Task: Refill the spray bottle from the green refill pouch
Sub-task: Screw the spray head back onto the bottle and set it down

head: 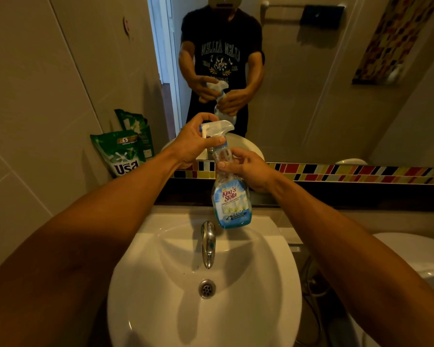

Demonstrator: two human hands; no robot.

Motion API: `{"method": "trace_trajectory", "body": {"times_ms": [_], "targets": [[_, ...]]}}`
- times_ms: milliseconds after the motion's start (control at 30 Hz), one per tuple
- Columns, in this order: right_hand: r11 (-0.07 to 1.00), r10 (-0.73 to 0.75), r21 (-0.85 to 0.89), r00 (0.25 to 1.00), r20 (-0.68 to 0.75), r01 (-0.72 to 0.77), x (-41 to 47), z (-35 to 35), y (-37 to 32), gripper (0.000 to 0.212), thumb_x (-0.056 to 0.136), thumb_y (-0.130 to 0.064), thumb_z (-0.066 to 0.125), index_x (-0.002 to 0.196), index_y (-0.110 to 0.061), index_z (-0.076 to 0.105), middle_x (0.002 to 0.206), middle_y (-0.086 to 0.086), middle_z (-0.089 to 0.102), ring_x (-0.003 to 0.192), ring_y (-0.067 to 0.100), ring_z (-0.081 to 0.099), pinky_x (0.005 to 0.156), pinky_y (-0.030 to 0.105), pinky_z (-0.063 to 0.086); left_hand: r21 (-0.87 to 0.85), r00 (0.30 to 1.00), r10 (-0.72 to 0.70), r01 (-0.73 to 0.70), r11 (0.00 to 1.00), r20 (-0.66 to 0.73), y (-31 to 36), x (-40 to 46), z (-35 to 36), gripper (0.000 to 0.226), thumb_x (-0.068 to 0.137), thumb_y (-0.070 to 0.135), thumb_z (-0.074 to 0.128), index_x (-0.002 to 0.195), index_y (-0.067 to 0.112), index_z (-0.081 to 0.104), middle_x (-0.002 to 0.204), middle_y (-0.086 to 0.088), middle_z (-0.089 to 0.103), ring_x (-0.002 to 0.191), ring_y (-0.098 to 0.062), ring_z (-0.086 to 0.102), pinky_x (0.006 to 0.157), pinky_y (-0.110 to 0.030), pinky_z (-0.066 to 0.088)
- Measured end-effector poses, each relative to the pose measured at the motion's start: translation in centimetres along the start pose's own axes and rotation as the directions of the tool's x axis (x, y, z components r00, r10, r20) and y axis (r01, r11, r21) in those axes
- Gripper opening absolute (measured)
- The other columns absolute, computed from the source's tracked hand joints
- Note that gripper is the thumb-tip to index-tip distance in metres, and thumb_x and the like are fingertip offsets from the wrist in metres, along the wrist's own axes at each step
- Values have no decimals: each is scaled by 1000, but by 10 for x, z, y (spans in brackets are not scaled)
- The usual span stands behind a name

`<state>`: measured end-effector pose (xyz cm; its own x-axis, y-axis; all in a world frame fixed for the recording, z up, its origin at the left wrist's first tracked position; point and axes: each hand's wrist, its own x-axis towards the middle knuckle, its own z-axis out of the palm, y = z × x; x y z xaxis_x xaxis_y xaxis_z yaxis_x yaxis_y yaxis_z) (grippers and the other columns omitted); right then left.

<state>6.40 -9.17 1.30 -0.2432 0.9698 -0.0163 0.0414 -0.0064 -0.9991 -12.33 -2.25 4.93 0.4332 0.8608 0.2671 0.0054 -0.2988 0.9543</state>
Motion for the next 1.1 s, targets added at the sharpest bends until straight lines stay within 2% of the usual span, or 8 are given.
{"method": "trace_trajectory", "body": {"times_ms": [133,300,500,600,700,833,933,1100], "targets": [[1000,9,20,1000,-1,-9,0,-1,4,36,96,-10,71,130,-11,63,104,11,76,96,27,75,80,36,63,5,1000,-4,4,1000,20,4,-1,1,51,82,6,80,121,25,53,128,-12,54,112,-29,60,73,-26,58],[994,7,-105,998,-65,-14,1,-7,5,34,94,-16,74,126,-15,65,110,10,76,101,29,76,82,38,64,92,1000,15,-13,996,-14,3,-5,10,56,83,9,80,130,19,51,121,-2,58,108,-24,64,80,-31,61],[971,-51,-239,987,-151,14,-2,-17,15,29,93,-17,76,121,-18,67,114,5,73,105,24,73,88,43,63,45,998,-13,15,999,-58,-2,-12,23,83,90,14,75,154,33,24,141,-8,53,115,-20,65,85,-29,60],[964,-56,-265,983,-176,7,-6,-24,21,32,93,-16,76,124,-14,66,113,4,74,104,19,73,86,36,62,12,978,-96,100,995,-186,-10,-26,36,64,97,16,62,153,23,32,122,1,61,107,-10,63,81,-21,52],[964,-47,-265,976,-213,-12,-11,-33,26,35,93,-15,76,126,-15,66,114,1,75,105,16,72,86,34,61,31,952,-164,178,983,-259,-38,-38,45,41,99,16,57,139,15,51,113,2,65,110,-18,63,89,-30,54],[965,-37,-262,970,-241,-29,-15,-47,29,40,92,-11,76,130,-15,64,117,-1,73,107,14,71,86,32,61,28,941,-280,290,957,-189,-77,-48,65,43,95,0,60,138,6,54,127,-17,64,116,-25,62,93,-30,53],[961,-31,-273,964,-263,-44,-16,-59,31,45,91,-11,78,132,-16,62,123,2,72,114,19,68,93,38,59,16,928,-354,358,933,-112,-98,-52,88,52,97,7,63,146,11,47,145,-14,53,132,-26,52,94,-29,49],[955,-4,-286,966,-257,-73,-18,-80,26,45,92,-10,76,133,-17,60,113,-9,69,100,9,68,73,22,58,45,944,-329,330,943,-23,-118,-43,117,72,92,3,69,154,19,36,148,-10,50,134,-23,51,103,-47,53]]}}
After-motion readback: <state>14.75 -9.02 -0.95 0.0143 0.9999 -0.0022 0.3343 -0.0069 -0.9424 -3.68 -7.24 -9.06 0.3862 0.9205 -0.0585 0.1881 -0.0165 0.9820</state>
